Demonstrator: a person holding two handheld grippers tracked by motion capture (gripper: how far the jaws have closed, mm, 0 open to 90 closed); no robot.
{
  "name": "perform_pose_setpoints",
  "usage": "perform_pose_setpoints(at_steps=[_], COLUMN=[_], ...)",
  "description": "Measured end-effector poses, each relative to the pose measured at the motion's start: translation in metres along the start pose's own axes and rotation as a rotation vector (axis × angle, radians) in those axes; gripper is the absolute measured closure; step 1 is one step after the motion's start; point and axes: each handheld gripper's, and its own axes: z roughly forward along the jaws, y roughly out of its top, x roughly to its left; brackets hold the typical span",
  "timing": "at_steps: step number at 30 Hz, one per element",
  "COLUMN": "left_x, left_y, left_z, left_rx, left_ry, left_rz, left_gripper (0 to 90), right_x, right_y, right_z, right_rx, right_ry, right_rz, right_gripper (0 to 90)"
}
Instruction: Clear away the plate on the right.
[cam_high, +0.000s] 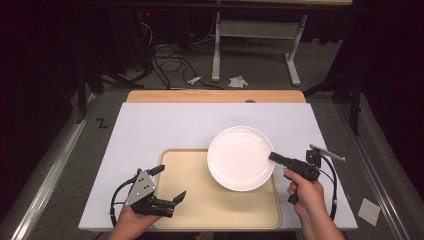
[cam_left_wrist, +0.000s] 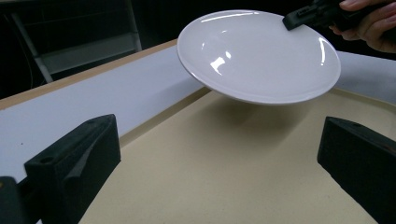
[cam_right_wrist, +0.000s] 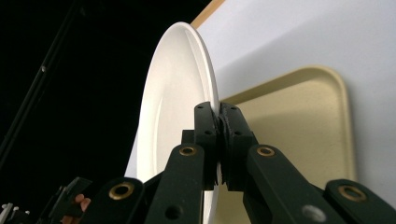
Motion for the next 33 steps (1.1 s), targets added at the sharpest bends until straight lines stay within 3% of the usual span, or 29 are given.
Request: perform_pose_setpoints(at_steps=[8, 14, 33], left_x=[0.0, -0.001, -0.001], left_y=[0.0, 0.001, 0.001], left_z=[0.001, 0.0, 0.0], left_rx=[0.003, -0.001, 0.0], left_ry=[0.002, 0.001, -0.009], left_rz=[0.002, 0.004, 0.004], left_gripper=[0.2, 0.2, 0.2], right_x=[0.001, 0.005, 0.01], right_y=[-0.012, -0.024, -0.041], right_z=[0.013, 0.023, 0.04], right_rx=[0.036, 0.089, 0.17], right_ry=[0.017, 0.005, -0.01], right_rz=[-0.004, -0.031, -0.069], right_gripper=[89.1, 89.0, 88.9])
